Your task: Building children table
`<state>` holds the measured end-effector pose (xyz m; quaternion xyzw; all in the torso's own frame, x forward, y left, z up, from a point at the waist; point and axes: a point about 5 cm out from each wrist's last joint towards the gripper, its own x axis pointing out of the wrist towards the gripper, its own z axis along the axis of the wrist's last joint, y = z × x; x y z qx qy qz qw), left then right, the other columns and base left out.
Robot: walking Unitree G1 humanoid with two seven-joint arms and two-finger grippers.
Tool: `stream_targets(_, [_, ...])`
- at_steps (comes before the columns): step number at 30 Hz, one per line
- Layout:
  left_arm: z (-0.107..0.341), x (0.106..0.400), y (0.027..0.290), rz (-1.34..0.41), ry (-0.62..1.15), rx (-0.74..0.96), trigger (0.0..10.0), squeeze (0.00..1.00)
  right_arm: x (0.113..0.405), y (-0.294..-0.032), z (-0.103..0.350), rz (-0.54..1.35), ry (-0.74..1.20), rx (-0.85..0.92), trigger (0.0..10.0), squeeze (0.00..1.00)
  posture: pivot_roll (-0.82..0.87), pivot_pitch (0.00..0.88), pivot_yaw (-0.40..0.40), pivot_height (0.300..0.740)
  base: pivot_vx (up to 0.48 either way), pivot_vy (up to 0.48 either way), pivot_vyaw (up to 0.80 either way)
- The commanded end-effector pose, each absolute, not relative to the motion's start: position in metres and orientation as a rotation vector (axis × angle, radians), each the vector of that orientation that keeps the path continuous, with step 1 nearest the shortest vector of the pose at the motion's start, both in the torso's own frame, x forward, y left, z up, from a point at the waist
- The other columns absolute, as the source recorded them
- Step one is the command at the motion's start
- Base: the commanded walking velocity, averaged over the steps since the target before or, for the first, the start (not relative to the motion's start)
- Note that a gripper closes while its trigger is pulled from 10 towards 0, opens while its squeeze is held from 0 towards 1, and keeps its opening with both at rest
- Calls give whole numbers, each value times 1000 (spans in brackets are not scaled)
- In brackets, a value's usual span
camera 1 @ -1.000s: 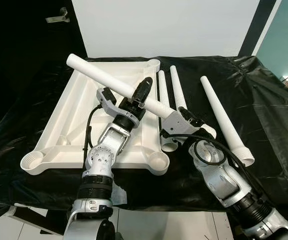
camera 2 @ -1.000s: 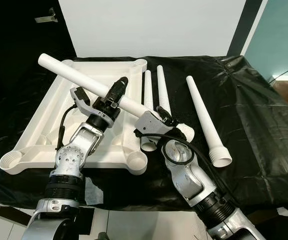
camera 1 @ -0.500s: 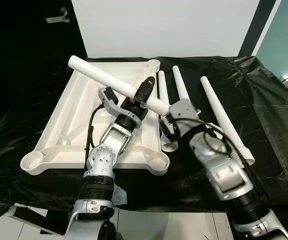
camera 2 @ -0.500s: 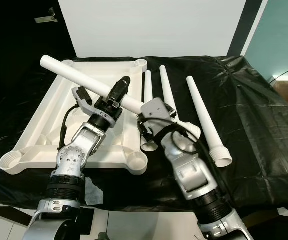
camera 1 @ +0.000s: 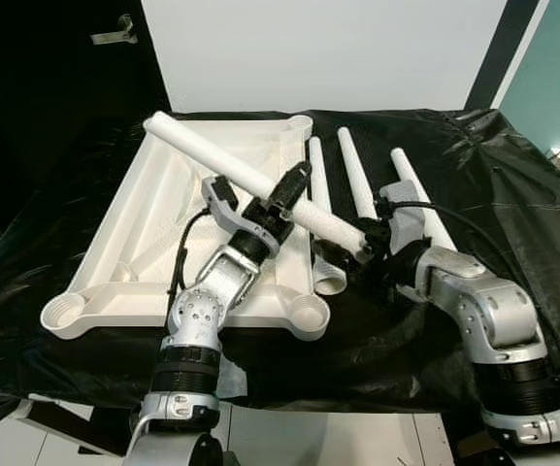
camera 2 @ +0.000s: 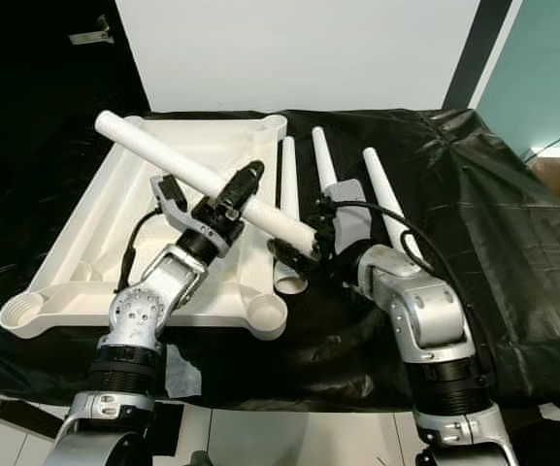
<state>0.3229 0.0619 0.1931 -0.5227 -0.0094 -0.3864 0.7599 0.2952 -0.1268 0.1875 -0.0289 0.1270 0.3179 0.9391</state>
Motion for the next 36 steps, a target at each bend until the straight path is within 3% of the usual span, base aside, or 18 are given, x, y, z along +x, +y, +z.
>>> stream_targets(1, [226,304,55,-1249,-303,-1171,0,0,292,-128,173,656,348,-44,10000,0,-127,0,24,740,0,0,0])
stream_targets(2, [226,304,55,-1248,-300,-1168,0,0,289,-128,173,668,363,-62,10000,0,-128,0,24,740,0,0,0])
stream_targets(3, [225,304,55,-1246,-298,-1167,0,0,287,-129,172,681,382,-75,8863,0,-128,0,24,740,0,0,0])
stream_targets(4, [226,304,55,-1245,-297,-1167,0,0,285,-130,171,687,399,-94,2118,0,-130,0,25,740,0,0,0])
stream_targets(7, [226,305,55,-1245,-297,-1167,0,0,284,-131,170,689,408,-105,2118,0,-130,0,25,740,0,0,0])
stream_targets(8, [226,305,55,-1243,-298,-1166,0,0,284,-132,169,684,416,-121,0,0,-131,0,26,740,0,0,0])
stream_targets(11, [227,308,54,-1212,-300,-1147,0,0,285,-134,171,666,407,-135,0,0,-131,0,26,740,0,0,0])
stream_targets(12, [227,310,54,-1192,-301,-1148,4196,0,286,-133,174,658,394,-135,0,0,-130,0,27,740,0,0,0])
stream_targets(14, [226,311,54,-1179,-300,-1151,4196,0,287,-133,176,653,384,-134,0,0,-130,0,27,740,0,0,0])
stream_targets(15, [227,311,55,-1191,-306,-1161,10000,1000,288,-132,178,647,374,-130,0,0,-130,0,27,740,0,0,0])
stream_targets(21, [230,308,56,-1207,-315,-1135,10000,1000,291,-129,181,617,335,-138,0,0,-120,0,27,740,0,0,0])
stream_targets(22, [230,311,57,-1185,-300,-1117,10000,0,293,-123,184,583,277,-172,0,0,-119,0,28,740,0,0,0])
stream_targets(26, [233,310,60,-1209,-303,-1126,10000,0,293,-118,186,564,239,-193,0,0,-118,0,29,740,0,0,0])
stream_targets(31, [235,297,70,-1370,-312,-1083,10000,0,293,-109,201,506,110,-256,0,0,-121,0,35,740,0,0,0])
stream_targets(36, [232,302,74,-1320,-306,-1050,10000,0,293,-107,210,452,10,-392,0,0,-127,0,40,740,0,0,0])
